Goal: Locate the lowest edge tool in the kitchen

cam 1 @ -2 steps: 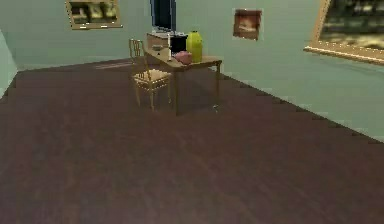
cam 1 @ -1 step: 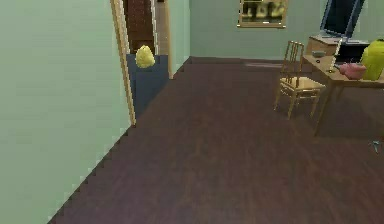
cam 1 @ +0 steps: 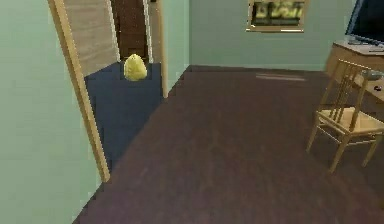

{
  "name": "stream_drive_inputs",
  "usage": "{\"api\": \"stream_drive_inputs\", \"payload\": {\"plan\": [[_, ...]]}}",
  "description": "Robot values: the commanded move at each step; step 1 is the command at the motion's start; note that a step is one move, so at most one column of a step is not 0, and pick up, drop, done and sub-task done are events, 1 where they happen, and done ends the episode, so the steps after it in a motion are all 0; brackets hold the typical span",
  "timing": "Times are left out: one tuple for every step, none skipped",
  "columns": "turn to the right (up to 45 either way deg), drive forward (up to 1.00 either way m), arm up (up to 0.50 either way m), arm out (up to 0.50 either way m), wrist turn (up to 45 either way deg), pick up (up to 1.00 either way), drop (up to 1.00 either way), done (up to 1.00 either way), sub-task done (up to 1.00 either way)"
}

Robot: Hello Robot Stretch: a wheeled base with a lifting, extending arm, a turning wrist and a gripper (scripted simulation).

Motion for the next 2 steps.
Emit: {"api": "stream_drive_inputs", "payload": {"plan": [[-3.0,0.00,0.00,0.00,0.0,0.00,0.00,0.00,0.00],[0.0,1.00,0.00,0.00,0.0,0.00,0.00,0.00,0.00]]}}
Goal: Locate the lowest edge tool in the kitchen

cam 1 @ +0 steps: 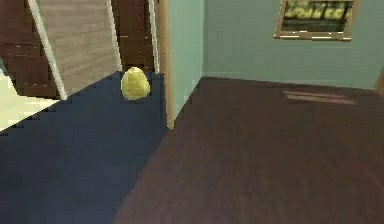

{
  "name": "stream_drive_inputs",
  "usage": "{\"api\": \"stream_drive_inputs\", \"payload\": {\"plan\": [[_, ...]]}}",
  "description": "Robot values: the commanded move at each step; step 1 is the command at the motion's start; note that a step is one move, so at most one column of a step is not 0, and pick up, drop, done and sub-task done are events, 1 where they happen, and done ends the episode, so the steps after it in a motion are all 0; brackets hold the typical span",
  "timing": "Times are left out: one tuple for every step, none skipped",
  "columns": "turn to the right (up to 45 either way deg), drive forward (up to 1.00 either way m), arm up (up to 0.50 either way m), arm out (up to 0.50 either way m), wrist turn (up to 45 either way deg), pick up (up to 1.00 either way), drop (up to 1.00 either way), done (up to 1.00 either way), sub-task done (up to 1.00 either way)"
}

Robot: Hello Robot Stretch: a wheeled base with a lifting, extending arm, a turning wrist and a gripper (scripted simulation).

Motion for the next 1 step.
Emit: {"api": "stream_drive_inputs", "payload": {"plan": [[0.0,0.55,0.00,0.00,0.0,0.00,0.00,0.00,0.00]]}}
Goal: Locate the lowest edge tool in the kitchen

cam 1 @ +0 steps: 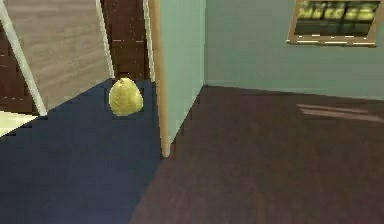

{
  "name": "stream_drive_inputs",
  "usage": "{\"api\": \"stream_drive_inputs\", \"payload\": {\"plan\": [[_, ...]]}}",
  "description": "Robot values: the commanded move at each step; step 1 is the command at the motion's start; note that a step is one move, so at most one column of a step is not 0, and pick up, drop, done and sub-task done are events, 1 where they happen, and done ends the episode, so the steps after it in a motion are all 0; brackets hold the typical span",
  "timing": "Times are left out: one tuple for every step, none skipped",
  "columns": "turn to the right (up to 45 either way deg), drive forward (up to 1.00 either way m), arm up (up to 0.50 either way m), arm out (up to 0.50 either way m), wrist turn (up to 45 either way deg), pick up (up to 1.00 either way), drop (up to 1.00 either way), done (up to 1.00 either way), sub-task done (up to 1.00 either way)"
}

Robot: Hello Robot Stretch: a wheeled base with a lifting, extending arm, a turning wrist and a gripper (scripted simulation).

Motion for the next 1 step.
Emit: {"api": "stream_drive_inputs", "payload": {"plan": [[-45.0,0.00,0.00,0.00,0.0,0.00,0.00,0.00,0.00]]}}
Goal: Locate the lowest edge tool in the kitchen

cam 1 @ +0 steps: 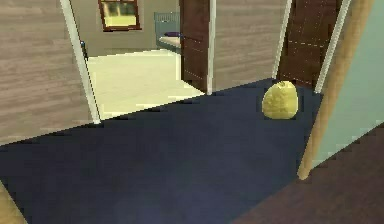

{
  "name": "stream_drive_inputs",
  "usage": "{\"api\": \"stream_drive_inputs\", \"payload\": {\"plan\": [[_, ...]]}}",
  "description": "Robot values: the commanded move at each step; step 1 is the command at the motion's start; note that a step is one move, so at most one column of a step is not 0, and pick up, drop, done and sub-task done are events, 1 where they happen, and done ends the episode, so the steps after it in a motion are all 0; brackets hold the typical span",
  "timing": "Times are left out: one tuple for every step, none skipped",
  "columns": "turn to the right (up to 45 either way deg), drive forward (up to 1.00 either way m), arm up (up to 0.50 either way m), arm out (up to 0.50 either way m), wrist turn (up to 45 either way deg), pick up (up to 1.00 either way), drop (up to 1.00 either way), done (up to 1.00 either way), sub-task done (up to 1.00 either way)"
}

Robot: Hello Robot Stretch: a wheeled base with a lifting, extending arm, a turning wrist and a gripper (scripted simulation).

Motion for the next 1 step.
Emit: {"api": "stream_drive_inputs", "payload": {"plan": [[-9.0,0.00,0.00,0.00,0.0,0.00,0.00,0.00,0.00]]}}
